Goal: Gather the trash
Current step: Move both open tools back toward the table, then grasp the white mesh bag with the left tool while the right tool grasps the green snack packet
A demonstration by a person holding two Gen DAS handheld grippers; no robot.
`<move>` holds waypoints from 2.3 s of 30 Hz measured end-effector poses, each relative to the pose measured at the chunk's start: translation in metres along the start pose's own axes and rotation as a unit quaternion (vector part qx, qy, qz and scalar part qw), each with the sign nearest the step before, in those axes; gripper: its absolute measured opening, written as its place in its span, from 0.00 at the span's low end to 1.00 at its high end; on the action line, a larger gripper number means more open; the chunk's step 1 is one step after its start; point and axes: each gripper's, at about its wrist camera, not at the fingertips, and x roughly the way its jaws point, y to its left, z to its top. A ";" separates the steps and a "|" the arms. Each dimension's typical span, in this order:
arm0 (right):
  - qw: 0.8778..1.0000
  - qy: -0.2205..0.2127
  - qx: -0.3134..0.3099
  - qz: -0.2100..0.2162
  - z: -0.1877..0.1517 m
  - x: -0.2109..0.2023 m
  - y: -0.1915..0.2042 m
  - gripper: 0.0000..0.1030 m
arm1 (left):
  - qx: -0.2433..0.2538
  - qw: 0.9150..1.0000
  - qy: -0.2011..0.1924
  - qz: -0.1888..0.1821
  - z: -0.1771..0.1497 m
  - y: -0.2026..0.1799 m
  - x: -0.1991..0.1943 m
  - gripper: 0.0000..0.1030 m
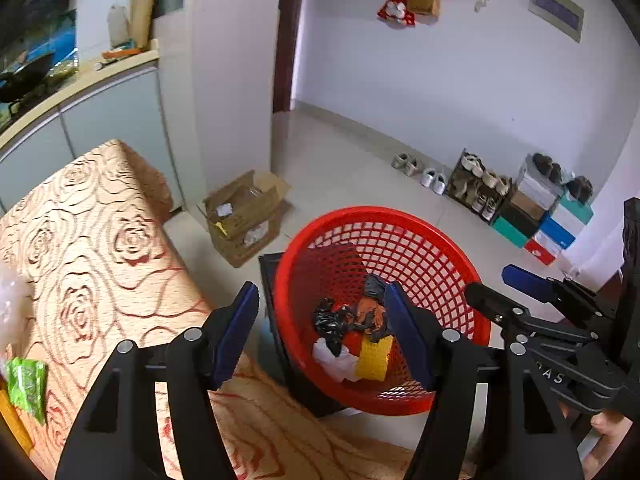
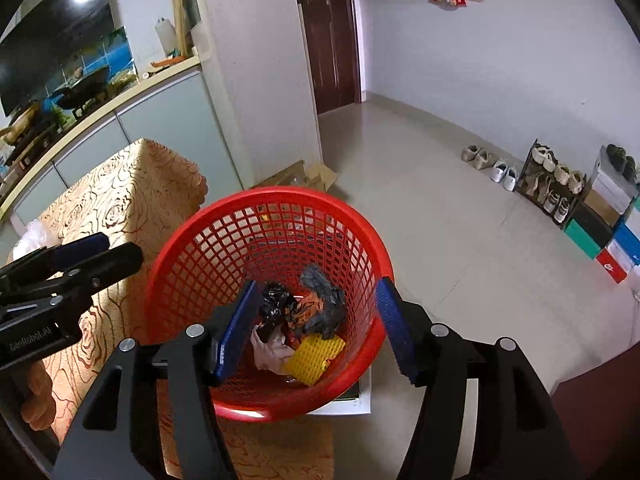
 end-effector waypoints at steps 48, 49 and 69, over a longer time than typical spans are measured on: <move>0.974 -0.110 -0.124 0.151 -0.017 -0.101 0.178 0.70 | -0.195 0.935 -0.124 0.271 -0.133 0.155 -0.221 0.70; 0.973 -0.108 -0.130 0.158 -0.019 -0.102 0.185 0.70 | -0.200 0.933 -0.122 0.275 -0.138 0.157 -0.223 0.70; 0.961 -0.076 -0.177 0.196 -0.036 -0.085 0.245 0.70 | -0.245 0.940 -0.060 0.229 -0.186 0.171 -0.188 0.70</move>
